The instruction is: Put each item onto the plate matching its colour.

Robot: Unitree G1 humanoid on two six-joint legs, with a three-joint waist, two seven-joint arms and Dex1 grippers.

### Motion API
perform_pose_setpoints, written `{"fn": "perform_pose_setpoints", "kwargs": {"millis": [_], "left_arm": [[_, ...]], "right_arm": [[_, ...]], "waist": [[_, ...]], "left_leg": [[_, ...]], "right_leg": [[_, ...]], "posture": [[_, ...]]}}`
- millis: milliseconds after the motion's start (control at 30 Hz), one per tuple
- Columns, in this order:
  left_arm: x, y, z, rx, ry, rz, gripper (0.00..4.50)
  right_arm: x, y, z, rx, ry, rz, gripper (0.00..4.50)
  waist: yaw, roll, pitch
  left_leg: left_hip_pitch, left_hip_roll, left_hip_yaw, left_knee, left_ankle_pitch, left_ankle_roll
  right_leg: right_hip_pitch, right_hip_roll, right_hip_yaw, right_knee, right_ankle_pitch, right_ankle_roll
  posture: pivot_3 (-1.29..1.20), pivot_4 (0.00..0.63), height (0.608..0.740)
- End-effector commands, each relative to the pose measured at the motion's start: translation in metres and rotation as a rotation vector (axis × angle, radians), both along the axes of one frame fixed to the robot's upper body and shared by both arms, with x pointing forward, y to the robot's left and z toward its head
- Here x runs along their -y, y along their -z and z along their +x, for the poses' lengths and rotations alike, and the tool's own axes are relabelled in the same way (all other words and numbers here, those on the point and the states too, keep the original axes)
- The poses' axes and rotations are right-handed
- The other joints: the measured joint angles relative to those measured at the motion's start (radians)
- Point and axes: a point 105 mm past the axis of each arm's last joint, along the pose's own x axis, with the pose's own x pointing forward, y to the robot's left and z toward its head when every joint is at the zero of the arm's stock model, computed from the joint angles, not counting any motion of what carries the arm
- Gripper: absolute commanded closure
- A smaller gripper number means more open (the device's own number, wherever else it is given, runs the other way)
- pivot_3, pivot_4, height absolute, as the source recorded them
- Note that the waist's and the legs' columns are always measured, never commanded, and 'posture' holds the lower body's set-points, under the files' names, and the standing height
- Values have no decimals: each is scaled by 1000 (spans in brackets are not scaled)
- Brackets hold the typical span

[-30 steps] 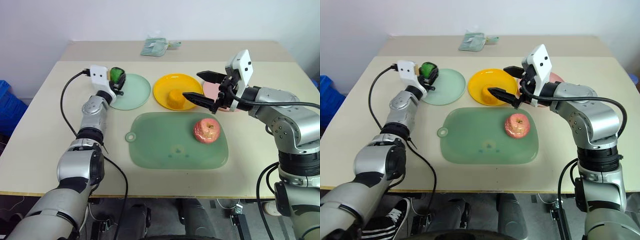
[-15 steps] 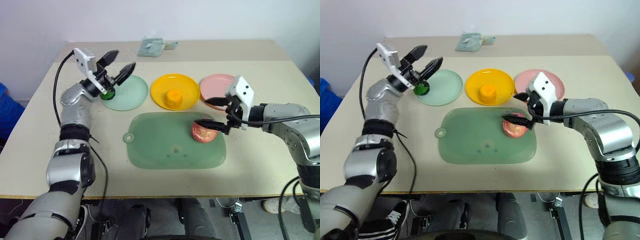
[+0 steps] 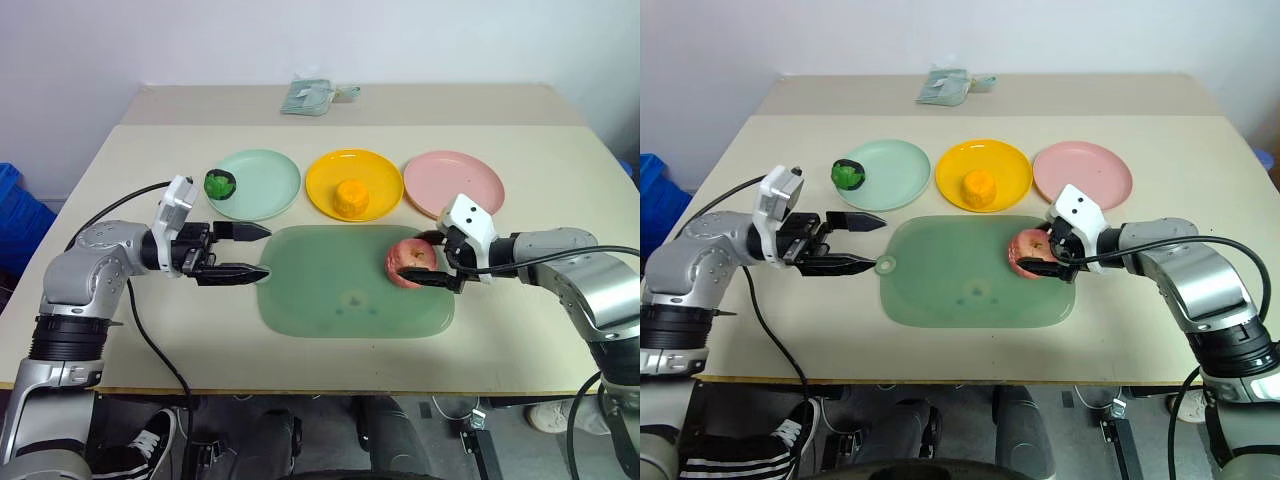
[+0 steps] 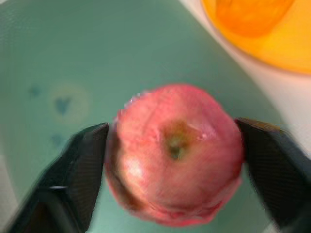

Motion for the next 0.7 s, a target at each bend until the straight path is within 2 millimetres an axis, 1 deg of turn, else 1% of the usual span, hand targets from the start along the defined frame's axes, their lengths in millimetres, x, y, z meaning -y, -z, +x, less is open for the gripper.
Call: {"fn": "perform_pose_setpoints", "kwargs": {"millis": [33,100,133,167,200,233,267,333,367,433,500,567,633,700], "left_arm": [[-1,-9,-1,45,-14,-15,0],[0,-9,0,47,-25,-16,0],[0,-9,1,57,-39,-20,0],[0,-12,6,83,-72,-39,0],[1,-15,10,92,-96,-59,0],[1,-17,13,104,-113,-70,0],[2,-18,15,126,-128,-75,0],[4,-19,23,164,-185,-81,0],[5,-19,26,172,-205,-81,0],[5,-18,29,181,-226,-75,0],[4,-19,32,199,-255,-73,0],[4,-20,32,207,-262,-80,0],[4,-21,30,210,-258,-85,0],[3,-20,29,212,-264,-83,0]], "right_arm": [[-2,-18,9,91,20,41,1792],[-1,-41,26,230,53,82,1792],[2,-53,36,289,102,114,1792],[7,-70,50,348,177,182,1792],[12,-84,62,398,246,240,1792],[23,-98,75,457,336,281,1792],[35,-107,85,494,419,303,1792],[59,-112,101,554,557,264,1792],[65,-112,104,572,587,240,1792],[82,-103,115,572,691,192,1792],[85,-99,121,578,717,193,1792],[81,-97,124,561,708,233,1792],[84,-94,127,576,725,193,723],[85,-96,129,591,731,185,41]], "waist": [[-4,0,0],[-9,0,0],[-11,0,0],[-11,0,0],[-10,0,0],[-8,0,0],[-6,0,0],[3,0,0],[7,-1,0],[7,-1,0],[0,-1,0],[-8,-1,0],[-14,-1,0],[-16,-1,0]], "left_leg": [[0,0,0,0,0,0],[2,0,2,0,0,0],[2,0,2,-1,0,0],[3,0,3,-1,0,0],[3,0,3,-1,0,0],[3,0,3,-1,0,0],[3,0,3,-1,1,-1],[2,0,2,-2,1,-2],[1,0,1,-2,1,-2],[0,0,0,-2,0,-1],[-2,-2,1,-2,0,0],[-2,-2,3,-2,0,1],[-2,-2,4,-2,0,1],[-2,-1,4,-2,0,0]], "right_leg": [[0,0,0,0,0,0],[0,0,1,0,0,0],[0,0,2,0,0,0],[0,0,2,0,0,0],[0,0,3,1,0,0],[0,0,3,1,0,0],[-1,0,3,1,0,0],[-1,0,2,0,0,0],[-1,0,1,0,0,0],[-1,-1,0,-1,0,0],[-1,-2,1,-1,0,0],[-2,-2,3,-1,0,0],[-3,-2,3,0,0,0],[-3,-1,3,0,0,0]], "posture": [[0,150,740],[0,150,740],[0,150,740],[0,150,740],[0,150,740],[0,150,740],[0,150,740],[0,150,740],[0,150,740],[0,150,740],[0,150,740],[0,150,740],[0,150,740],[0,150,740]]}}
